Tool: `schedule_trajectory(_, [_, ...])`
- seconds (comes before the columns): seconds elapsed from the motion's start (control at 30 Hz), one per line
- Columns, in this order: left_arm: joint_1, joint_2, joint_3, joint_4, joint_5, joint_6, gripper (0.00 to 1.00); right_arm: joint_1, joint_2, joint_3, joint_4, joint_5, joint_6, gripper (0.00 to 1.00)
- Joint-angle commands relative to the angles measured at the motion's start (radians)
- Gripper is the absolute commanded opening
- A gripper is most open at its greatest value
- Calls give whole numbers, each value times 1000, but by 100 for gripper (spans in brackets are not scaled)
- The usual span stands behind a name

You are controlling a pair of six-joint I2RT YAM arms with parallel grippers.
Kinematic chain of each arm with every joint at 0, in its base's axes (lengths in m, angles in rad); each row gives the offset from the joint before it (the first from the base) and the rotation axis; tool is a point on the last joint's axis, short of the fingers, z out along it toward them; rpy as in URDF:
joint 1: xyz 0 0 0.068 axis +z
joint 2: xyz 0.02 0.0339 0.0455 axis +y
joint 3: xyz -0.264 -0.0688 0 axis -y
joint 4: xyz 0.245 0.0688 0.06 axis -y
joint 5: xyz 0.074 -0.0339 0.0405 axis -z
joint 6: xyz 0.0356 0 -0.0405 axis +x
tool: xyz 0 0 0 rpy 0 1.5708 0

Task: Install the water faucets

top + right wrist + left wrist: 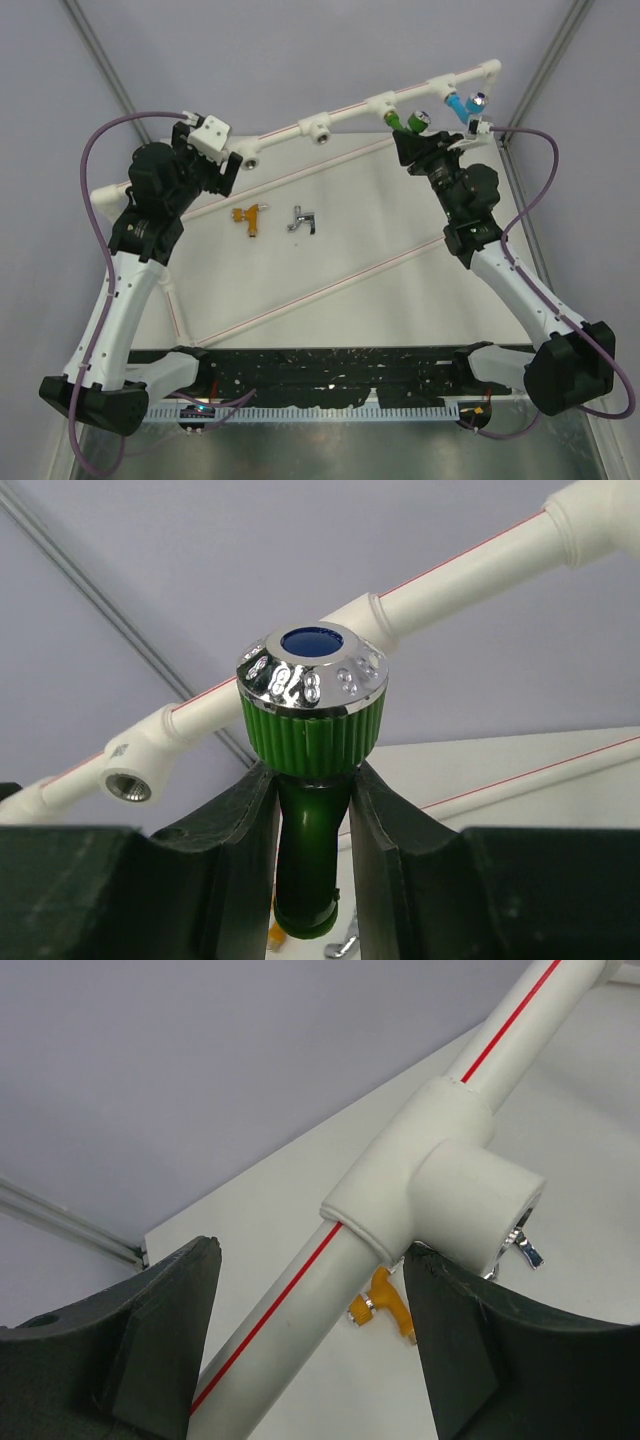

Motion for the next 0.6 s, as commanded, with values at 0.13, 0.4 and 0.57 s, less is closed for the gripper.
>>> schedule_trajectory(0.13, [-27, 29, -63, -218, 62, -110, 77, 15, 46, -54, 135, -7, 555, 5])
schedule_trajectory(0.4, [-30, 21, -68, -212, 56, -108, 78, 21, 14, -65, 129, 103, 700, 5])
schedule_trajectory(0.57, [-30, 17, -69, -207, 54, -110, 78, 21, -18, -64, 112, 117, 630, 34])
